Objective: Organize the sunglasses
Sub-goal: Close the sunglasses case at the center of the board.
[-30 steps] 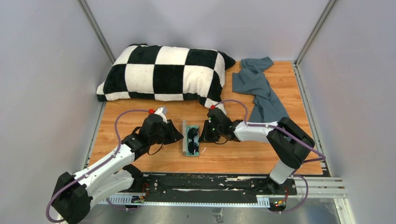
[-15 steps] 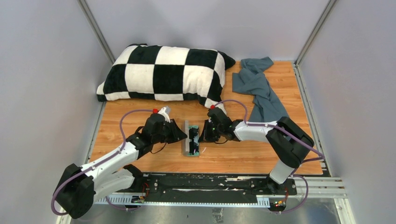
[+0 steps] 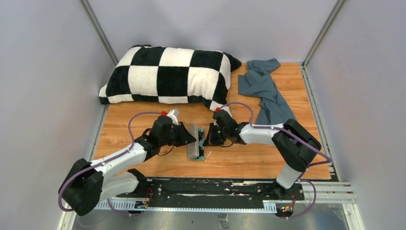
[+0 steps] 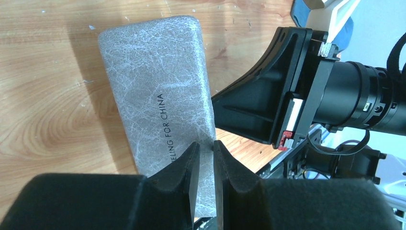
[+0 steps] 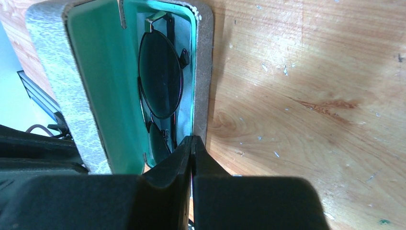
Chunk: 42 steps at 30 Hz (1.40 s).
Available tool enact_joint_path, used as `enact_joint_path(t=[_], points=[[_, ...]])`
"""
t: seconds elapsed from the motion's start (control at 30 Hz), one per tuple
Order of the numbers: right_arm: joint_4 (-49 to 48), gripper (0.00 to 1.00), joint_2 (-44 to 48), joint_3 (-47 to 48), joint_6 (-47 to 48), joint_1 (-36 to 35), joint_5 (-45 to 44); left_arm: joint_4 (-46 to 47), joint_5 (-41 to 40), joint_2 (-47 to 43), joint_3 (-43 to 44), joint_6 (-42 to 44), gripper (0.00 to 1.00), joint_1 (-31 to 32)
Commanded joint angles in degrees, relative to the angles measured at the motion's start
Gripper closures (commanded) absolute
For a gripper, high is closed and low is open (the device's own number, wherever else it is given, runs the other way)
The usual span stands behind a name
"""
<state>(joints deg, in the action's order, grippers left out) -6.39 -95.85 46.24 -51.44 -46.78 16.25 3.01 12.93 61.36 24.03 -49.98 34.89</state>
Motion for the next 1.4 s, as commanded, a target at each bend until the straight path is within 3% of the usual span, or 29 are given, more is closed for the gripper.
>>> enact_joint_path(t=[0.0, 0.53, 0.67, 0.93, 1.13, 1.37], points=[[0.77, 0.98, -3.31, 0.21, 0.31, -0.18, -1.49, -0.94, 0.18, 3.12, -0.33, 0.83, 0.78, 0.78], [1.06, 0.98, -3.15, 0.17, 0.32, -0.21, -1.56, -0.17, 1.05, 2.96, 0.47, 1.33, 0.75, 1.34], [3.8, 0.98, -0.28, 0.17, 1.83, -0.21, -3.24, -6.54, -2.19, -1.23, 2.16, 2.51, 0.74, 1.24], [11.58, 0.86, 8.41, 0.26, 5.8, -0.13, -9.55, -18.18, -8.58, -9.03, 6.22, 6.19, 0.68, -0.23], [15.89, 0.78, 11.41, 0.86, 8.61, -0.15, -11.46, -17.07, -7.65, -7.61, 4.3, 4.92, 0.66, -0.51], [17.47, 0.79, 11.02, -0.09, 9.45, -0.2, -11.51, -14.05, -5.91, -3.29, 2.1, 3.93, 0.66, -0.48]])
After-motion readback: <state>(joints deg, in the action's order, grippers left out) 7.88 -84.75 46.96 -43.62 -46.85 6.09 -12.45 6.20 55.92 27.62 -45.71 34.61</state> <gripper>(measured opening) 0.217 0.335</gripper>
